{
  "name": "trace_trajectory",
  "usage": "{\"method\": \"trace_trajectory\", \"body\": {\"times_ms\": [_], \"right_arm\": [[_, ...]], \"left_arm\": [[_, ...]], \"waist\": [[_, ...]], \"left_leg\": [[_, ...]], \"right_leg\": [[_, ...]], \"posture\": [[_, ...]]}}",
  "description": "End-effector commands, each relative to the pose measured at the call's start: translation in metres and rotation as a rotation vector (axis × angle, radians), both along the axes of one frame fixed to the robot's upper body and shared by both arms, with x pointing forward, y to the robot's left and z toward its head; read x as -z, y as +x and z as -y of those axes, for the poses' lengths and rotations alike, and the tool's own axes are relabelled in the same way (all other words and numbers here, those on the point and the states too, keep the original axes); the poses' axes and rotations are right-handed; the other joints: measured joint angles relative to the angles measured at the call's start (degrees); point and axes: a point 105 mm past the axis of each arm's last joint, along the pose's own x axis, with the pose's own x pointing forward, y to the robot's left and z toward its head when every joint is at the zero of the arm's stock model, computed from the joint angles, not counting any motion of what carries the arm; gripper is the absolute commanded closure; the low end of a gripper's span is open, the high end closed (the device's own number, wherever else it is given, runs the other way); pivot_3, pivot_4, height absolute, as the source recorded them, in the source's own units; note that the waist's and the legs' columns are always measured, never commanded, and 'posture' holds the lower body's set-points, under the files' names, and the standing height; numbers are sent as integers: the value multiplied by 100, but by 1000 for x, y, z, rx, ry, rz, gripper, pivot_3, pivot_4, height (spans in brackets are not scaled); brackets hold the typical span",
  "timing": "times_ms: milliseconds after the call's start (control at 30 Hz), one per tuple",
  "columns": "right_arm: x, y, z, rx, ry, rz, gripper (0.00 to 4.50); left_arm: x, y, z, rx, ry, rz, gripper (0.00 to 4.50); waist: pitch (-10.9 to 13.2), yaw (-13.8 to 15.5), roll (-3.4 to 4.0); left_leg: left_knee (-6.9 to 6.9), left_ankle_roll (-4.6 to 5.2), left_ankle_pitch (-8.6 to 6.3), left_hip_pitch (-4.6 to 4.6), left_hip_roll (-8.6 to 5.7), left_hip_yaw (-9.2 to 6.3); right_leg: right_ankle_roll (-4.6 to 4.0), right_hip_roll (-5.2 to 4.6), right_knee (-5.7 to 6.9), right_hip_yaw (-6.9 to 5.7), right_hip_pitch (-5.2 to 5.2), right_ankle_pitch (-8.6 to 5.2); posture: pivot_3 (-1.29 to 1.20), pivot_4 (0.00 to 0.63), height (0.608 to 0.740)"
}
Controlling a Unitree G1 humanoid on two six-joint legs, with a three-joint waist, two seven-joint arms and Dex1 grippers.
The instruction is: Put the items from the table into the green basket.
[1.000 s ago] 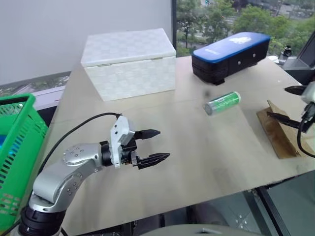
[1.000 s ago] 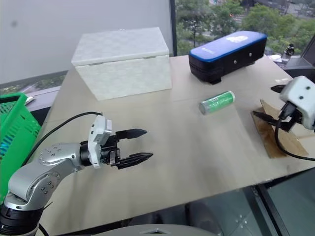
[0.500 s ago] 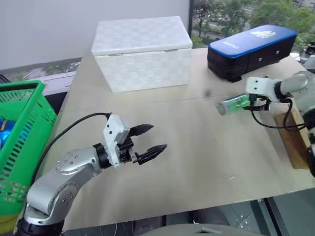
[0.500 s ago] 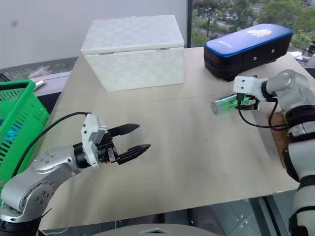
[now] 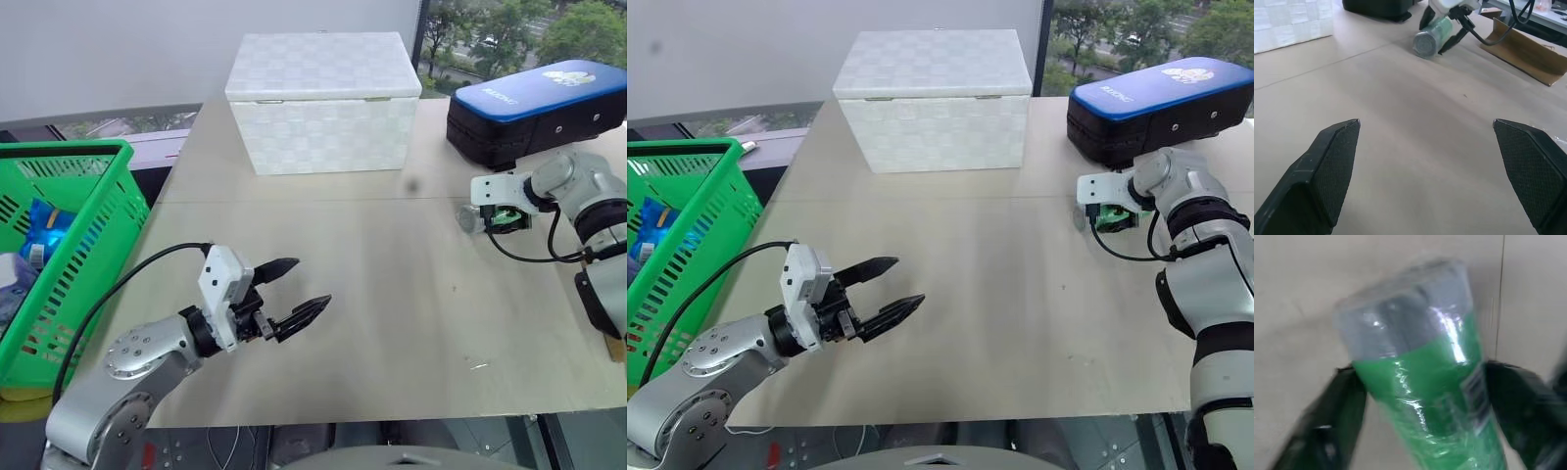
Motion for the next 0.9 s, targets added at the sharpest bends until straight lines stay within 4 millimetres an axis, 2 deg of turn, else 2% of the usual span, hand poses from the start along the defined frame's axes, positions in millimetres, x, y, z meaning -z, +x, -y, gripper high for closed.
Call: {"method": "trace_trajectory", "body": {"times_ms": [33, 100, 233, 433, 567, 633, 767, 900], "right_arm": [[-7, -2, 10, 44, 23, 7, 2205], [-13, -1, 9, 43, 62, 23, 2492], [-32, -3, -8, 31, 282, 10, 2533], [-77, -17, -68, 10, 840, -108, 2551], [-114, -38, -106, 104, 1223, -167, 2585], [-125, -45, -118, 174, 1367, -197, 2592], [-138, -65, -145, 206, 1558, -282, 2602], [-133, -89, -174, 181, 1638, -358, 2610]], "left_arm": [[-8, -2, 4, 22, -3, 55, 0], [-8, -1, 5, 33, -14, 54, 0], [-8, 2, 10, 60, -59, 38, 0], [-20, 18, 15, 71, -259, -35, 0], [-22, 28, 22, 110, -304, -77, 0], [-23, 34, 26, 127, -317, -90, 0], [-25, 46, 34, 150, -343, -131, 0], [-16, 61, 38, 157, -375, -156, 0]], "waist": [[0, 7, 0], [-1, 11, 1], [-1, -1, 5], [-14, -187, 21], [-18, -302, 30], [-20, -337, 32], [-37, -396, 33], [-110, -530, 56]], "left_leg": [[0, 0, 0, 0, 0, -1], [1, -1, 1, 0, 0, 0], [4, -2, 1, -2, 0, -2], [9, 0, 0, -4, 4, 1], [24, 5, -3, -7, 5, 1], [35, 5, -3, -7, 4, -2], [72, 0, 0, -14, 0, -21], [79, -6, 3, -10, -13, -22]], "right_leg": [[0, 0, 0, -1, 0, 0], [0, 0, 1, -1, 1, 0], [0, 0, 1, -4, 1, 0], [1, 1, 5, -4, 1, 1], [2, 2, 31, -7, -2, 1], [2, 2, 49, -9, -6, 1], [2, -1, 67, -30, -1, 1], [2, -7, 83, -31, 0, 1]], "posture": [[231, 94, 740], [210, 92, 740], [155, 86, 740], [65, 67, 740], [19, 59, 740], [3, 53, 740], [-31, 44, 740], [-70, 30, 740]]}}
